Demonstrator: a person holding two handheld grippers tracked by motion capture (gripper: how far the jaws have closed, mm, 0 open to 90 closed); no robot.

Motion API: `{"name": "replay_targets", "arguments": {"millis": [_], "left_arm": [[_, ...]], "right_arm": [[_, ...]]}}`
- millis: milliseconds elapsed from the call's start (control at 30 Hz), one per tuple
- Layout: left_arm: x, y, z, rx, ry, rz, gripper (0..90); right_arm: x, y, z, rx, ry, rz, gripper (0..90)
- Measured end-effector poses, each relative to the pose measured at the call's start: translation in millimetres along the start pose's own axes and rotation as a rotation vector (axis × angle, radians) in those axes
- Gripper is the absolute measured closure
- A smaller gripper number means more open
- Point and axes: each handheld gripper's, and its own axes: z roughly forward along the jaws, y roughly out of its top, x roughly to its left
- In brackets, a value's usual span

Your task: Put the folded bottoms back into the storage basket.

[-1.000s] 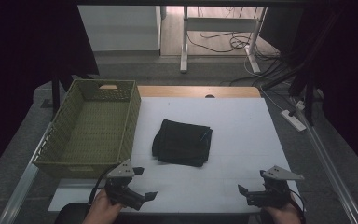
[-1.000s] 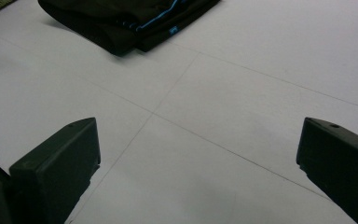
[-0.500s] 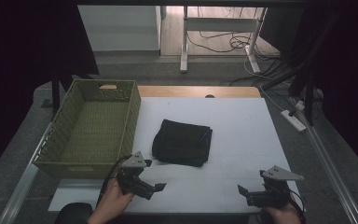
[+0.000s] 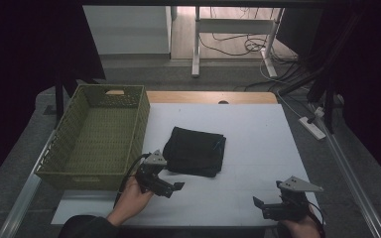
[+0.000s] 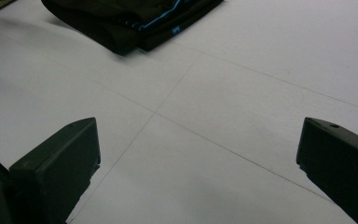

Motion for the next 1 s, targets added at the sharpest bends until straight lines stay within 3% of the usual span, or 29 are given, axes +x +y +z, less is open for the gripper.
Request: {"name": "replay_targets", "arguments": {"millis": [633,1000], "left_arm": [[27.3,30.1,33.6,0.01,0.028,-0.038,0.2],[48.3,43.7,46.7,0.02,0.087,-0.08,0.2]], "right_arm": [[0.0,0.0,0.0,0.001,0.005,-0.002,0.3],[0.0,0.0,0.2,0.002,0.006,-0.003,0.3]]}}
